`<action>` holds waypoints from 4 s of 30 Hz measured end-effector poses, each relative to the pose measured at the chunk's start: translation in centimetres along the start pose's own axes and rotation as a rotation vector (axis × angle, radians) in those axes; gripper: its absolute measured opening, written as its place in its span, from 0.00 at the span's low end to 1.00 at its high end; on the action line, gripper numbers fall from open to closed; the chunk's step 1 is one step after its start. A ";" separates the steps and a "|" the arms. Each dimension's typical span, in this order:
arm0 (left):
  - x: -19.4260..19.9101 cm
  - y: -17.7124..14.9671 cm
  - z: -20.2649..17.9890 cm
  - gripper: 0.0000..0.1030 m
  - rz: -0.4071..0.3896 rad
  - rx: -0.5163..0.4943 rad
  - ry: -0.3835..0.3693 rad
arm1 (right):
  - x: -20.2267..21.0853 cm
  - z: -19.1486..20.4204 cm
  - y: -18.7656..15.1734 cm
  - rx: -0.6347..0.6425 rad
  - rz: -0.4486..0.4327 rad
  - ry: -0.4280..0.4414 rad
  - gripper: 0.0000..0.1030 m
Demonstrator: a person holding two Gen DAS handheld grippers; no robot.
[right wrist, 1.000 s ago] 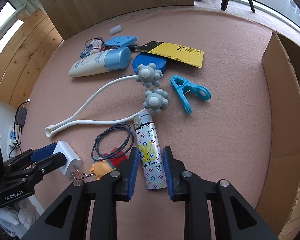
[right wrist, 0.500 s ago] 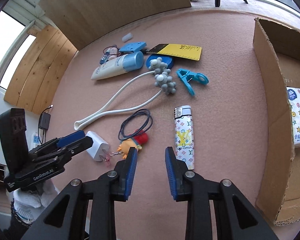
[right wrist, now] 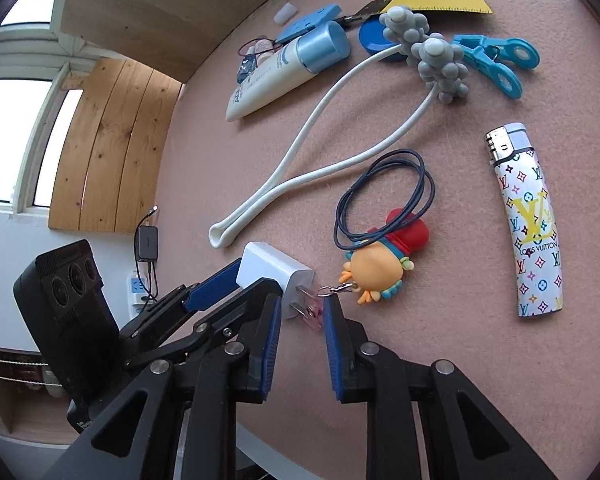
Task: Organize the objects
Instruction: 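Lift the charger plug with the left gripper while the right gripper approaches the orange toy keychain, then close the right gripper on the orange toy keychain and lift it, then carry the charger plug with the left gripper while the right gripper carries the toy to the box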
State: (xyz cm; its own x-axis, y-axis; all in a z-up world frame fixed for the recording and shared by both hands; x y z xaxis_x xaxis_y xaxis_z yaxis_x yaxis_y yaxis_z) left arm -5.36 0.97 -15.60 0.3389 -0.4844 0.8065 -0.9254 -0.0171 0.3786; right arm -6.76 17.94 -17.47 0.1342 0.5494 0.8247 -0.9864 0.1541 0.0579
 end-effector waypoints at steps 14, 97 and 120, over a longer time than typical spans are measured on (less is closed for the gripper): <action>-0.1 0.0 0.2 0.50 0.007 -0.003 -0.010 | 2.5 -2.2 0.3 -0.054 -0.068 -0.006 0.02; 0.2 1.9 -13.7 0.49 -0.072 -0.153 -0.082 | 19.6 -5.9 -3.4 0.169 -0.380 -0.370 0.28; -10.1 3.4 -28.9 0.49 0.028 -0.369 -0.182 | 25.5 -19.0 -2.2 -0.072 -0.466 -0.407 0.28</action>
State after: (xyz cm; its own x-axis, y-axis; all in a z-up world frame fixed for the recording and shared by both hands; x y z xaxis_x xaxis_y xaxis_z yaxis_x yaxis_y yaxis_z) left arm -7.07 31.12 -9.31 0.2480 -0.6278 0.7379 -0.7997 0.2972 0.5216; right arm 0.67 47.19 -7.29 0.4881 0.0567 0.8709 -0.8221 0.3648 0.4370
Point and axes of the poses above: each gripper's, at about its wrist camera, not at the fingertips, and x roughly against the way its jaws point, z to its left, y to its top, the point moved 1 cm from there along -x, roughly the way its jaws point, and after that the axes turned 8 degrees about -y, right-handed, at the moved point
